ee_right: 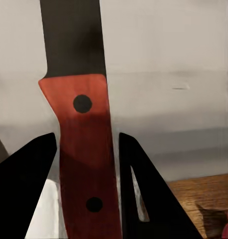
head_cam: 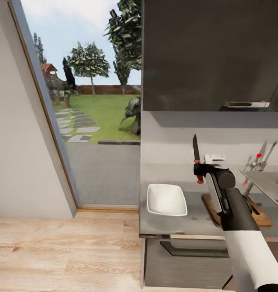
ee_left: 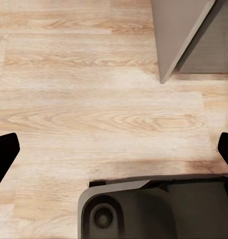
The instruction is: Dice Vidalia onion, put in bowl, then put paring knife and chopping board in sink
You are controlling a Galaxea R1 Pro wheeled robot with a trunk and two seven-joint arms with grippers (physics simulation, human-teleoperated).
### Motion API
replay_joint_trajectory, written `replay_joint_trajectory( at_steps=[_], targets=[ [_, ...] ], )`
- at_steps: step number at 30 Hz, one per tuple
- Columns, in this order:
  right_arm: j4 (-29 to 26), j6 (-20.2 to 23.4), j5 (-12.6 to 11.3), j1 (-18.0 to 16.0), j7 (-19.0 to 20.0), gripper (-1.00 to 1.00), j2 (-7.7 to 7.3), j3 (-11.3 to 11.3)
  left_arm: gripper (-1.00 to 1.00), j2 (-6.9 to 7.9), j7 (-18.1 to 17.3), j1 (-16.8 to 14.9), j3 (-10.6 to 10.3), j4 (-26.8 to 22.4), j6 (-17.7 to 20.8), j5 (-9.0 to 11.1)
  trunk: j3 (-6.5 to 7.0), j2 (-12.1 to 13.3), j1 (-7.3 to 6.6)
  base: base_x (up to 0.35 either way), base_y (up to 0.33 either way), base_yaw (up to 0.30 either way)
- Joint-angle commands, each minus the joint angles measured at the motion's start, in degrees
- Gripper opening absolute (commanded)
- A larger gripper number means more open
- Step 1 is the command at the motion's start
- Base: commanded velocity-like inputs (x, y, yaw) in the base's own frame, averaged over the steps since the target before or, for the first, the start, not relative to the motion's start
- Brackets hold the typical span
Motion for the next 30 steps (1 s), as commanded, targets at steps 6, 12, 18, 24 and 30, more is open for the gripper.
replay_joint_trajectory(
  at_steps=[6,12,18,24,30],
  targets=[
    [-0.3,-3.7,-0.2,2.6,-0.3,-1.0,-0.1,0.0,1.0,0.04,-0.2,0.0,-0.2,0.3,0.0,0.4,0.28,-0.1,0.04,0.0,-0.309,0.0],
    [-1.6,-4.2,-0.3,3.3,-0.4,-1.0,-0.08,0.0,1.0,0.04,-0.2,-0.1,-0.2,1.4,0.0,0.4,0.35,-0.1,0.04,-0.017,-0.317,0.0],
    [-1.9,-6.0,-0.3,4.7,-0.3,-1.0,-0.01,0.1,1.0,-0.38,-0.2,-0.3,-0.3,1.8,0.0,0.4,0.51,-0.1,0.04,-0.123,-0.299,0.0],
    [-2.1,-9.5,-0.3,5.8,-0.4,-1.0,0.08,0.2,1.0,-0.63,-0.1,-0.3,-0.3,2.3,0.0,0.4,0.58,-0.1,0.04,-0.155,-0.291,0.0],
    [-2.3,-9.9,0.6,6.0,-0.4,-1.0,0.0,0.2,1.0,-0.66,-0.1,-0.3,-0.3,2.4,0.0,0.4,0.59,-0.1,0.04,-0.158,-0.291,0.0]
  ],
)
